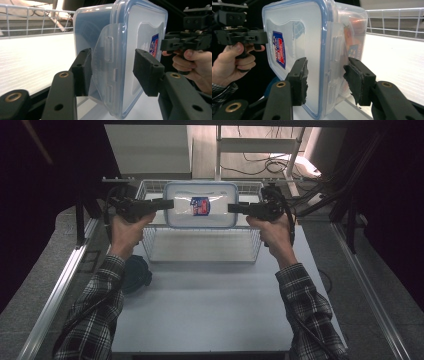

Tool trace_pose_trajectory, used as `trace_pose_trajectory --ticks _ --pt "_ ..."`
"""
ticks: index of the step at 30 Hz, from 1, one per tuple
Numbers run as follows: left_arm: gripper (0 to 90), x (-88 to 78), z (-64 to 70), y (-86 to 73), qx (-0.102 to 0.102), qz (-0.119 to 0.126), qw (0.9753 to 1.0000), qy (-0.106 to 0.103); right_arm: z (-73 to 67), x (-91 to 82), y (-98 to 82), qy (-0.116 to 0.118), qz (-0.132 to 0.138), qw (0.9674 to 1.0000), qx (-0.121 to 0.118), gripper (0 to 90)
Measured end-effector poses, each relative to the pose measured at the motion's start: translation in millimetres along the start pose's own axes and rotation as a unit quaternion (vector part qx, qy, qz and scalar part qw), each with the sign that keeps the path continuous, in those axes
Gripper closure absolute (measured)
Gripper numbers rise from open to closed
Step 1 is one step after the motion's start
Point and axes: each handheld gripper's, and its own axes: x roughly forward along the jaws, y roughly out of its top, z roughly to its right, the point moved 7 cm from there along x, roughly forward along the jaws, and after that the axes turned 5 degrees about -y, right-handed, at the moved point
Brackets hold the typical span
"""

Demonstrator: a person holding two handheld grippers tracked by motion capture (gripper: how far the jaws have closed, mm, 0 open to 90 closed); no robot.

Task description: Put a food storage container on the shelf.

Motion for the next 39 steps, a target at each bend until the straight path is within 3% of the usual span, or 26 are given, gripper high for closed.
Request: trace_pose_trajectory --ticks 8,16,20,22,24,30,33,35,37,39 --pt "49.4 6.7 -5.3 2.0 -0.009 0.001 0.9999 0.005 10.1 6.2 2.0 -0.003 0.0 0.9999 0.016 51.1" --pt "47.0 10.4 -6.0 3.3 0.006 0.001 0.9997 0.024 12.8 8.1 5.0 -0.016 -0.001 0.9998 0.011 49.6" --pt "44.4 12.3 -7.8 1.3 0.025 -0.013 0.998 0.056 12.3 9.4 4.0 -0.024 -0.005 0.9997 -0.007 46.8" --pt "44.0 15.6 -7.1 -1.0 0.031 -0.02 0.9976 0.058 11.8 10.8 2.8 -0.027 -0.011 0.9995 -0.013 44.8" --pt "43.4 20.3 -8.6 -4.9 0.042 -0.04 0.9949 0.082 12.2 13.0 1.6 -0.03 -0.015 0.9994 -0.013 40.8" --pt "42.9 21.9 -11.2 -7.6 0.034 -0.039 0.9959 0.075 14.9 14.5 2.2 -0.033 -0.015 0.9993 -0.005 37.6" --pt "42.5 21.3 -9.3 -6.4 0.038 -0.036 0.9953 0.082 13.6 14.2 4.2 -0.057 -0.014 0.9981 -0.02 36.3" --pt "40.2 21.3 -8.1 -5.1 0.036 -0.034 0.9954 0.083 13.7 13.8 5.4 -0.093 -0.017 0.9945 -0.045 35.8" --pt "39.3 20.8 -7.5 -3.1 0.041 -0.029 0.9942 0.095 13.5 14.9 5.9 -0.115 -0.015 0.9916 -0.059 36.5" --pt "39.2 20.7 -6.6 -2.5 0.046 -0.033 0.9933 0.101 12.6 15.0 6.5 -0.114 -0.013 0.9918 -0.057 40.3"
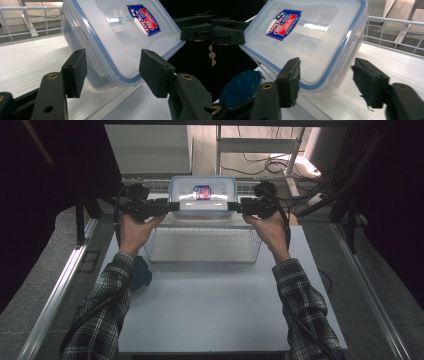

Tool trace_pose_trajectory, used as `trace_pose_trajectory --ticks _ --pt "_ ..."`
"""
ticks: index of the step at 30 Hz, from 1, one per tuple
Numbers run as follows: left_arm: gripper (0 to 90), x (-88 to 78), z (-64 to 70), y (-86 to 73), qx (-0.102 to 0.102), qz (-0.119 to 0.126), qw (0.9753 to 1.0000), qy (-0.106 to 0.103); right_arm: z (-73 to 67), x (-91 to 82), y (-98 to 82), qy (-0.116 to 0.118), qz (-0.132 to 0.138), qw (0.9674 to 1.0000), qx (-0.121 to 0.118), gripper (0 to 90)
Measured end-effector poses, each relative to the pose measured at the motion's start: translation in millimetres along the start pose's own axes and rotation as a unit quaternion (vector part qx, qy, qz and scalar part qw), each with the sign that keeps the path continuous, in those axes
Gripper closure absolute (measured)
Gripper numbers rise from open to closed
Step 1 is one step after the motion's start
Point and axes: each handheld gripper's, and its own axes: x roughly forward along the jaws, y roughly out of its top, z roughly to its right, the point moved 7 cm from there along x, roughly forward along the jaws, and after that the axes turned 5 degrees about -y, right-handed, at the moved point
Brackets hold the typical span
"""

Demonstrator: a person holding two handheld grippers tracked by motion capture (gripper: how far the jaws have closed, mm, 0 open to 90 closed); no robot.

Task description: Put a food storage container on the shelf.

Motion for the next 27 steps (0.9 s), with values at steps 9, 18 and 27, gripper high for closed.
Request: trace_pose_trajectory --ticks 9,18,27 --pt "51.2 -5.5 -0.6 2.6 0.015 0.01 0.9997 0.018 -6.5 0.2 4.1 -0.014 0.002 0.9998 -0.015 46.0" --pt "51.2 -7.5 3.6 1.8 0.007 0.008 0.9998 0.014 -5.2 0.2 6.3 -0.015 -0.002 0.9998 -0.016 47.0" --pt "50.9 -8.3 -0.6 4.4 0.011 0.01 0.9994 0.03 -9.5 0.1 6.7 -0.017 0.0 0.9998 -0.014 45.9"
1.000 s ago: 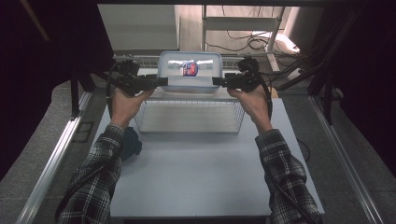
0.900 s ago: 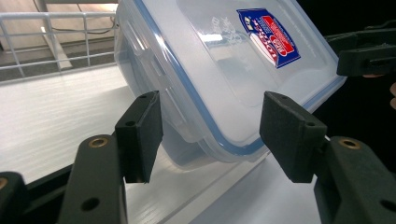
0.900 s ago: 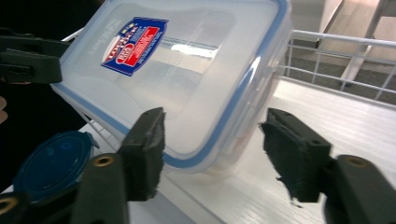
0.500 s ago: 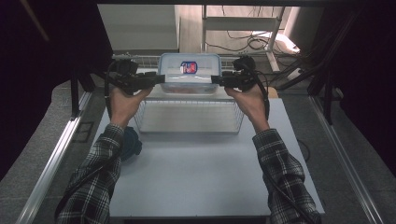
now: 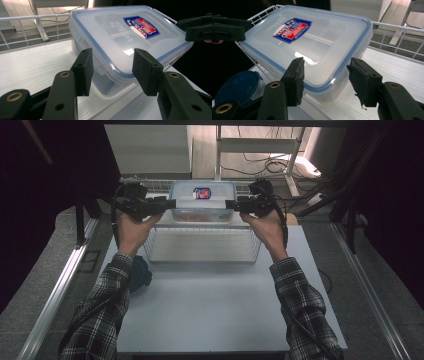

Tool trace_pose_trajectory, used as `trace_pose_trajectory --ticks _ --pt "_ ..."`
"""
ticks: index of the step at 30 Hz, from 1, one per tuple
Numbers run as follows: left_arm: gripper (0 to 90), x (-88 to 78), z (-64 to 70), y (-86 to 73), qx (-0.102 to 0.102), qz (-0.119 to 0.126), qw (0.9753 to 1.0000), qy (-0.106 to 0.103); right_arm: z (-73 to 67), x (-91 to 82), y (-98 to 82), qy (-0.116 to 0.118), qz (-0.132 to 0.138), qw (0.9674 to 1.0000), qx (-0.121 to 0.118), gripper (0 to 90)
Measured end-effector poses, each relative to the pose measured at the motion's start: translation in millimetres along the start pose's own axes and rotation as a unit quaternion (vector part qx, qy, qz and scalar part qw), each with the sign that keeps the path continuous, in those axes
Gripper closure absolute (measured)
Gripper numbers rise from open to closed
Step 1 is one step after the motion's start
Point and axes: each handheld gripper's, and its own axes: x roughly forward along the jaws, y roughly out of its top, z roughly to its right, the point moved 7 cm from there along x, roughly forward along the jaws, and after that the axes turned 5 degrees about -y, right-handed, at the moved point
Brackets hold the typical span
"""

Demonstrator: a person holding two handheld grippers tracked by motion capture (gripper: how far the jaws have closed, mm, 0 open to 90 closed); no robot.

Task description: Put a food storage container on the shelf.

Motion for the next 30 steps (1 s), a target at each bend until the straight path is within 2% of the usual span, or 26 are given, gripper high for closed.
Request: trace_pose_trajectory --ticks 6,8,10,15,20,25,30 --pt "52.2 0.7 2.2 0.1 0.002 0.002 1.0 -0.002 -1.5 1.0 0.2 0.004 0.001 1.0 -0.002 45.4" --pt "50.9 0.1 2.6 0.5 0.013 0.002 0.9999 0.007 -1.7 0.8 0.2 0.003 0.002 1.0 -0.003 45.3" --pt "44.8 -1.3 4.5 0.7 0.025 0.002 0.9997 0.006 -2.0 -0.4 0.5 -0.001 0.005 1.0 -0.008 43.5" --pt "32.7 -6.4 9.7 -4.3 0.043 -0.004 0.9991 0.003 -3.7 -7.8 -0.2 0.004 0.013 0.9998 -0.017 34.4" --pt "23.3 -12.1 18.3 -14.3 0.054 -0.004 0.9984 -0.016 -9.4 -16.0 -5.1 0.01 0.022 0.9992 -0.033 21.3" --pt "13.1 -17.5 22.2 -27.6 0.064 -0.008 0.9978 -0.016 -15.6 -22.3 -12.9 0.005 0.033 0.998 -0.053 11.6" --pt "9.9 -23.0 25.7 -43.3 0.066 -0.01 0.9976 -0.02 -18.9 -26.7 -26.7 0.004 0.03 0.9972 -0.068 5.5"
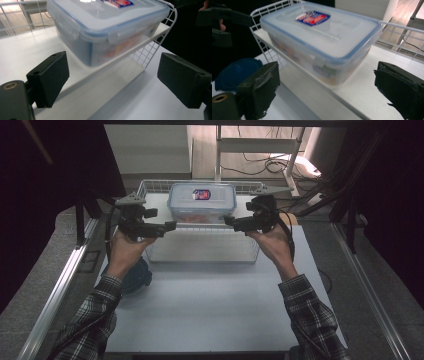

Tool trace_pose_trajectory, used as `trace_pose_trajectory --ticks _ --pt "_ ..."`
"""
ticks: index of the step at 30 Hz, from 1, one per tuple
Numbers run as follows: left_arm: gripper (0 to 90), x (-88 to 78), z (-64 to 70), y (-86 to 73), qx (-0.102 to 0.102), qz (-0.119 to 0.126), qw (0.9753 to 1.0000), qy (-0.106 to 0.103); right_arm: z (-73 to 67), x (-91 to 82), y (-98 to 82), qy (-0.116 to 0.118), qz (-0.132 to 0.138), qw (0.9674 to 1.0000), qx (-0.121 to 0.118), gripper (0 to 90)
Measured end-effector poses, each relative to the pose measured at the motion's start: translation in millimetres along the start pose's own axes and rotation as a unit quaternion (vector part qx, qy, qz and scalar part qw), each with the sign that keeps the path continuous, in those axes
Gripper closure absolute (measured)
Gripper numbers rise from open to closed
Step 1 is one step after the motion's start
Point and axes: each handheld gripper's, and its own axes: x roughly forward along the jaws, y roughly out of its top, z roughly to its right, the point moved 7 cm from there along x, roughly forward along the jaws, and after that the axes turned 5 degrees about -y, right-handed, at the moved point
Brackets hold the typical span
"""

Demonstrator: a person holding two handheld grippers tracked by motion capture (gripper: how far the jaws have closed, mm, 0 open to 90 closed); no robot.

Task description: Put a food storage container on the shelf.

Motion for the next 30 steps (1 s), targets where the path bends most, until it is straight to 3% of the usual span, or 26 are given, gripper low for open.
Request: trace_pose_trajectory --ticks 7,15,20,30 --pt "6.8 -2.8 8.4 -23.2 0.004 -0.011 0.9999 0.0 -11.1 -5.3 -19.9 0.001 -0.004 0.9995 -0.031 1.9" --pt "4.5 -9.6 19.2 -43.7 0.043 -0.017 0.9988 0.017 -20.7 -12.3 -37.0 0.007 -0.001 0.999 -0.045 1.4" --pt "4.0 -11.2 24.8 -58.6 0.058 -0.025 0.9978 0.022 -25.0 -16.5 -48.1 0.012 -0.001 0.9988 -0.048 1.4" --pt "3.8 -13.0 34.2 -86.6 0.046 -0.021 0.9986 0.013 -34.9 -23.5 -70.0 0.02 -0.002 0.9982 -0.056 1.5"
